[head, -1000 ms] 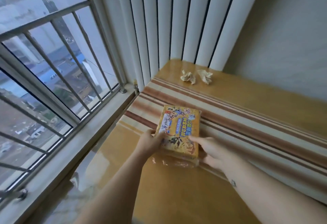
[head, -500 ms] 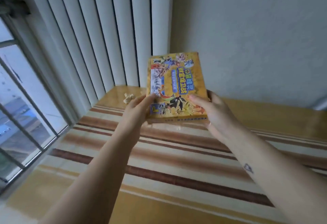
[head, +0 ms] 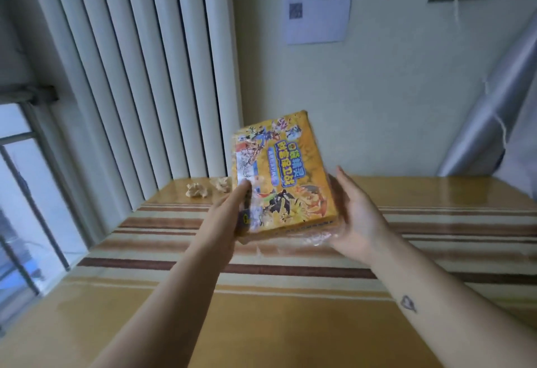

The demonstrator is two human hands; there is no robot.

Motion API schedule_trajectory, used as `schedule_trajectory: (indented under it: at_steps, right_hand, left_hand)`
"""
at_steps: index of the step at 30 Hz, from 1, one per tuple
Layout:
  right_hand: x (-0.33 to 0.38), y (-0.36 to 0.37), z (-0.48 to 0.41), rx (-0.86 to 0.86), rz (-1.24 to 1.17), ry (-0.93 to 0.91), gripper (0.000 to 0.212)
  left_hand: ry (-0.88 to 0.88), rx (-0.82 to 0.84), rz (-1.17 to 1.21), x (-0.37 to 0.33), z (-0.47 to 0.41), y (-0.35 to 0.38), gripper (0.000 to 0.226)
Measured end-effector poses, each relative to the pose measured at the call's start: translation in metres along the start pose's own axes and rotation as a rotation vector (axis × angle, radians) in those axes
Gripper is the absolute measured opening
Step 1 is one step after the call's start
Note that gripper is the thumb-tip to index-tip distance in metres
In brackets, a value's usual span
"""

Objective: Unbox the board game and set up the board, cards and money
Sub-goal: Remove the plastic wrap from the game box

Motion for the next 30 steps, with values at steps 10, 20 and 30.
schedule_trajectory:
  at_steps: [10,20,30]
  right_hand:
    - [-0.034,0.013,0.035,0.351,-0.022,0.230,0.083]
    - [-0.025,0.004,0.018,-0.038,-0.072,0.180,0.015]
    - [-0.003,-0.073,-0.002,-0.782,0.375,-0.376,0.011]
  left_hand:
    - [0.032,0.062,0.314,-0.025,0.046,0.016,0.027]
    - [0.021,0.045,0.346,-0.026,0.037,0.003,0.024]
    - [0.145,-0.189,-0.100,0.002,0.004,-0.057,0.037]
Point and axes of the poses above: each hand's wrist, its own z-axis away from the middle knuckle, its own y-axis out of the palm, x = y × z, the point moved 1 cm from there along -z, towards the middle knuckle, and after that the axes turned 12 degrees about y, right-handed, at the moved point
